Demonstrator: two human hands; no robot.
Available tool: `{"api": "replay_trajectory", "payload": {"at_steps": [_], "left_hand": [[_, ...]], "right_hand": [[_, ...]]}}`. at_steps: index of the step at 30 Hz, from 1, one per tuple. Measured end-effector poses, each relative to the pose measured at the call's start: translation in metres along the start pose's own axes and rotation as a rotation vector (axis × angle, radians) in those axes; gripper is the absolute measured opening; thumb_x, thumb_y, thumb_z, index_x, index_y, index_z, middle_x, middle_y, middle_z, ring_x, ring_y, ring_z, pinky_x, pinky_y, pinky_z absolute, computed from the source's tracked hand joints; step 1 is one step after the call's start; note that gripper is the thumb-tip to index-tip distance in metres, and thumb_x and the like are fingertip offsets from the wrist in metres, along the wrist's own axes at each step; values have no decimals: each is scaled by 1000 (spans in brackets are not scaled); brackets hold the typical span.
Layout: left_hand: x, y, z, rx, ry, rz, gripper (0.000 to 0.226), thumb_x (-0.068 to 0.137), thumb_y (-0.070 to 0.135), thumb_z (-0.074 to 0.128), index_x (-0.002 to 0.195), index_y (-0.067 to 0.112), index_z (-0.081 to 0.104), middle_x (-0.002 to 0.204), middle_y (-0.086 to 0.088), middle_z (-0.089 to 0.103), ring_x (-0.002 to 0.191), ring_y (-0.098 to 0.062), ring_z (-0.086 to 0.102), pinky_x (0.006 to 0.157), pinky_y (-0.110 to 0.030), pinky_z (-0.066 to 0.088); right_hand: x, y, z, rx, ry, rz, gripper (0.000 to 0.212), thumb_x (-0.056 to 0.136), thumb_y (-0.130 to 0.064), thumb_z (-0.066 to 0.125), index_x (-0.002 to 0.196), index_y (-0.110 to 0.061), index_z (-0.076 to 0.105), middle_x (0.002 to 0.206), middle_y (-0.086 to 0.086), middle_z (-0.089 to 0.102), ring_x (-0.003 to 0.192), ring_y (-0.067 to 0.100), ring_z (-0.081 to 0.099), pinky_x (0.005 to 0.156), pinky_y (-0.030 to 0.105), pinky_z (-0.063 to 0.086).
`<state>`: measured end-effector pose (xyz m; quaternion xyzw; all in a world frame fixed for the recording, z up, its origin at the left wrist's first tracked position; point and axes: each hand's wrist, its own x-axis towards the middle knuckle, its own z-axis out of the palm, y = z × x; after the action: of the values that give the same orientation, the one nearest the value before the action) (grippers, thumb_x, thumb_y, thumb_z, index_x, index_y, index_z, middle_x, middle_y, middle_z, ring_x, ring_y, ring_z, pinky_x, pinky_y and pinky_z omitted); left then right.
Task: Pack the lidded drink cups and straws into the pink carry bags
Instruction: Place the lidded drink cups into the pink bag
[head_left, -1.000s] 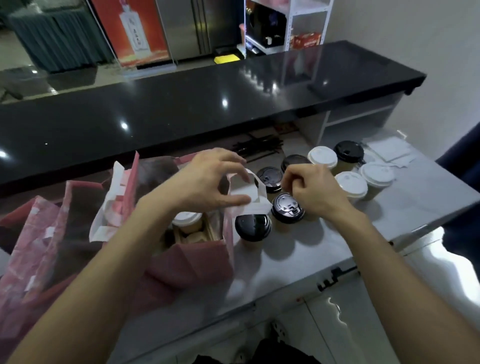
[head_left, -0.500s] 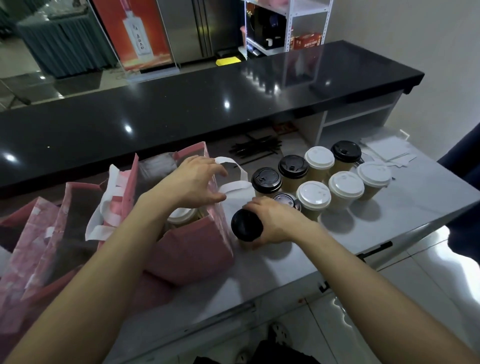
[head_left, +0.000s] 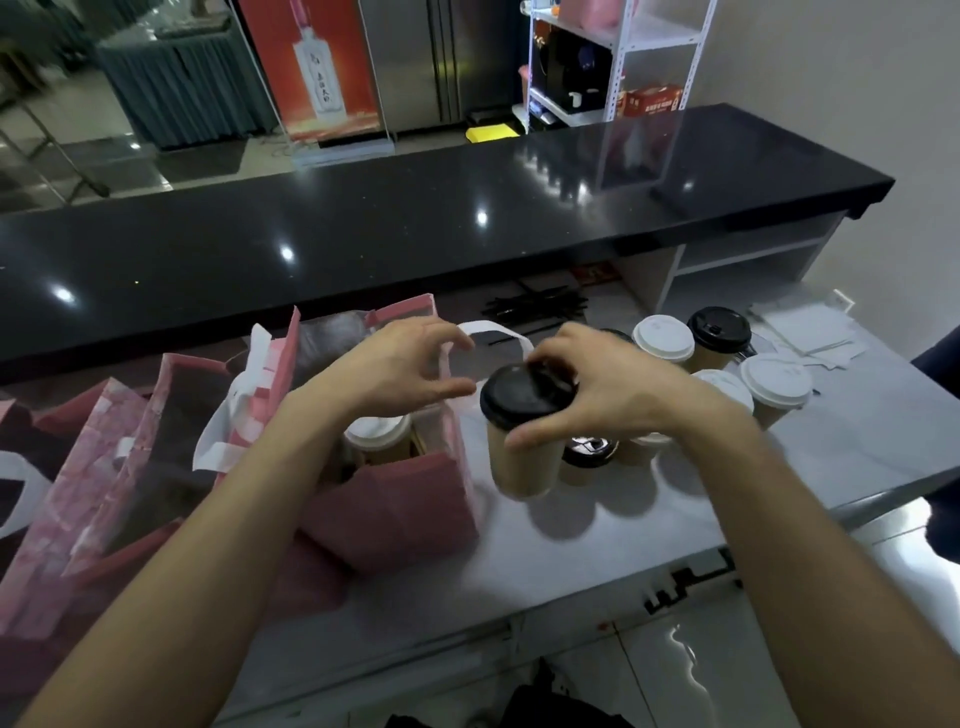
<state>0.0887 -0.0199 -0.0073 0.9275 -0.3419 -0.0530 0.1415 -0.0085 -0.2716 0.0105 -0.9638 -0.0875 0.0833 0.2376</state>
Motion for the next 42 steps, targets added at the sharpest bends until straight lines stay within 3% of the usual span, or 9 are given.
{"api": "replay_trajectory", "payload": {"at_steps": [4,7,12,16,20,30,35,39,42], "left_hand": [[-27,-12,-22,103,127,-50,29,100,27,70,129,25,72,122,6,66,116,-18,62,100,-37,50],[-62,-30,-33,371,164,-108,21,96,36,69,115,28,72,110,9,67,108,-21,60,99,-40,44],[-108,-45,-34,442,109,-199,65,82,81,60,125,33,72,120,11,71,129,-17,58,131,-46,21],[-126,-40,-27,522,52,-272,118,64,111,35,134,24,72,132,2,71,150,-24,46,134,-62,5],[-138,-40,-18,539,-3,-300,130,60,112,40,146,18,65,140,-4,65,156,-31,40,133,-64,7],[-147,-38,-15,486,-84,-315,159,50,120,29,171,17,29,177,-8,30,169,-30,7,133,-60,-2],[-150,-36,-12,474,-58,-259,160,53,119,31,170,10,32,176,-12,32,169,-31,10,134,-61,3],[-151,-37,-10,482,-50,-233,159,56,118,32,169,7,33,176,-14,33,169,-31,12,134,-63,6],[-151,-36,-9,480,-36,-217,157,57,117,34,169,6,33,176,-14,32,169,-31,11,133,-63,6]], "right_hand": [[13,-22,-35,99,126,-122,96,55,-86,80,134,-34,65,122,-10,56,113,9,60,100,30,50],[32,-42,-47,92,137,-214,89,68,-75,85,141,-32,58,127,-8,55,116,11,58,102,31,50],[73,-82,-38,79,115,-309,91,64,-73,75,141,-31,52,128,-9,56,115,10,59,99,31,54],[105,-100,-4,-125,-127,-293,97,66,-66,90,147,-37,44,131,-7,46,118,19,56,100,40,56],[113,-100,33,-275,-307,-292,102,61,-66,96,145,-50,40,128,-11,46,119,19,54,99,44,56],[116,-111,40,-416,-489,-356,98,62,-53,97,144,-50,43,125,-12,51,115,18,57,94,39,56],[121,-113,86,-592,-500,-475,104,68,-52,97,157,-44,42,127,-6,41,124,22,53,99,42,55],[120,-112,107,-702,-484,-536,103,69,-47,96,158,-40,44,117,-5,36,125,23,50,85,42,55],[122,-116,113,-735,-515,-533,104,69,-46,97,158,-36,43,137,-1,44,129,25,51,86,42,55]]}}
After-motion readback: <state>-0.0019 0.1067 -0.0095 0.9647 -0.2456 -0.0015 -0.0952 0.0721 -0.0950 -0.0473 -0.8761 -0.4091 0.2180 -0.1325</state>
